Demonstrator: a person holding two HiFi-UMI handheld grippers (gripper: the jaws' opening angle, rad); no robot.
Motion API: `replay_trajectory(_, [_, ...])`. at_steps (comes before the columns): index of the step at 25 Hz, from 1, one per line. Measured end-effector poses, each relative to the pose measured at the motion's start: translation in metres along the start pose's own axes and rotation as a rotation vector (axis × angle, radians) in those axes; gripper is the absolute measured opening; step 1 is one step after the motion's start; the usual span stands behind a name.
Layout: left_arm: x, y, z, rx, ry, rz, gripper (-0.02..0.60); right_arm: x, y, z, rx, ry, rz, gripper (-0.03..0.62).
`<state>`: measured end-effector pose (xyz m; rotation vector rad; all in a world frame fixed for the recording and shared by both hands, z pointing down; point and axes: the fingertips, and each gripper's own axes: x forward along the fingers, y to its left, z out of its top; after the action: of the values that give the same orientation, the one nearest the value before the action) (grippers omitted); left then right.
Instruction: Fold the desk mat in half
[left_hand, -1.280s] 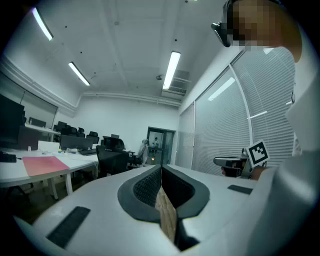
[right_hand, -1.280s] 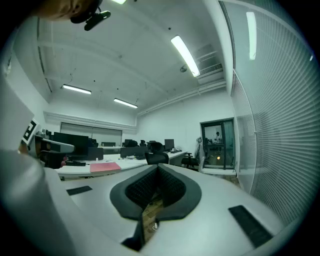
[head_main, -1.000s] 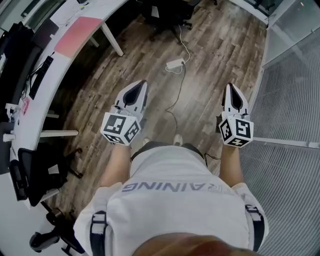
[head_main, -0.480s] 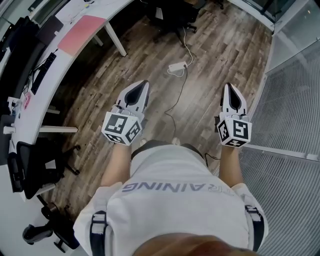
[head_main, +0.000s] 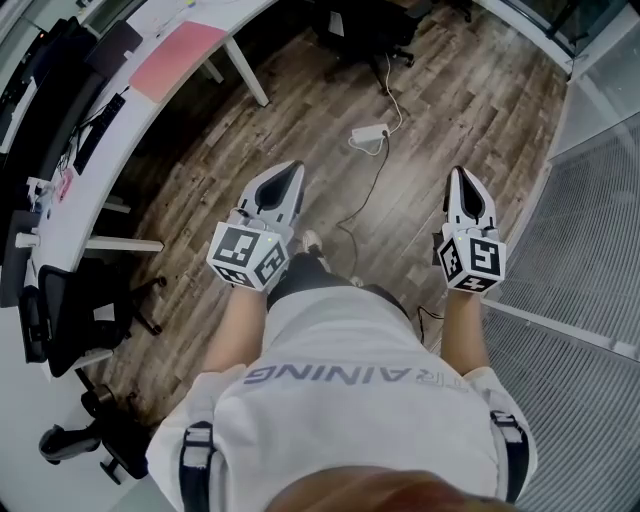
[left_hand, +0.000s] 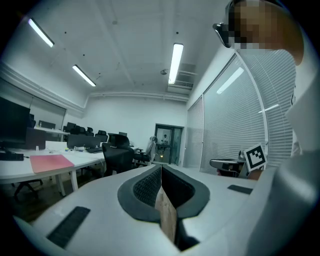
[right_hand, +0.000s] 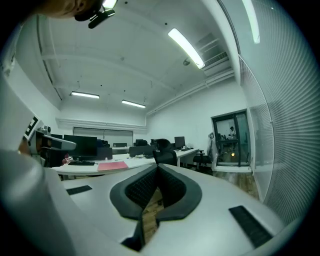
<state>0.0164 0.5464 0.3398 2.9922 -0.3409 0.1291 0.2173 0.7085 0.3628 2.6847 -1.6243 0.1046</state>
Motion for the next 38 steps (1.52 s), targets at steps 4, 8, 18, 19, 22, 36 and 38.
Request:
replay_trajectory(4, [0.012, 0.019, -0.003, 0.006, 0.004, -0.001, 0.031, 0.024, 0.003, -0.008, 0.017, 0.002, 0.004, 0.023])
replay_trajectory(8, [0.032, 0.042, 0.002, -0.005, -0.011, -0.012, 0.031, 0.055, 0.005, -0.01, 0.019, 0.017, 0.01, 0.023])
replay_trajectory(18, [0.089, 0.148, 0.024, -0.044, -0.009, 0.014, 0.031, 0.177, 0.03, 0.004, 0.0, 0.052, 0.04, 0.023])
replay_trajectory(19, [0.093, 0.162, 0.025, -0.047, -0.006, 0.019, 0.031, 0.192, 0.035, 0.003, 0.003, 0.059, 0.043, 0.023])
replay_trajectory(22, [0.099, 0.204, 0.027, -0.055, 0.0, 0.041, 0.031, 0.234, 0.055, 0.002, 0.013, 0.071, 0.063, 0.023])
replay_trajectory(36, [0.077, 0.374, 0.046, -0.082, -0.047, 0.204, 0.031, 0.391, 0.176, 0.008, -0.014, 0.094, 0.225, 0.023])
replay_trajectory(38, [0.07, 0.39, 0.048, -0.092, -0.065, 0.241, 0.031, 0.41, 0.188, 0.012, -0.03, 0.097, 0.258, 0.023])
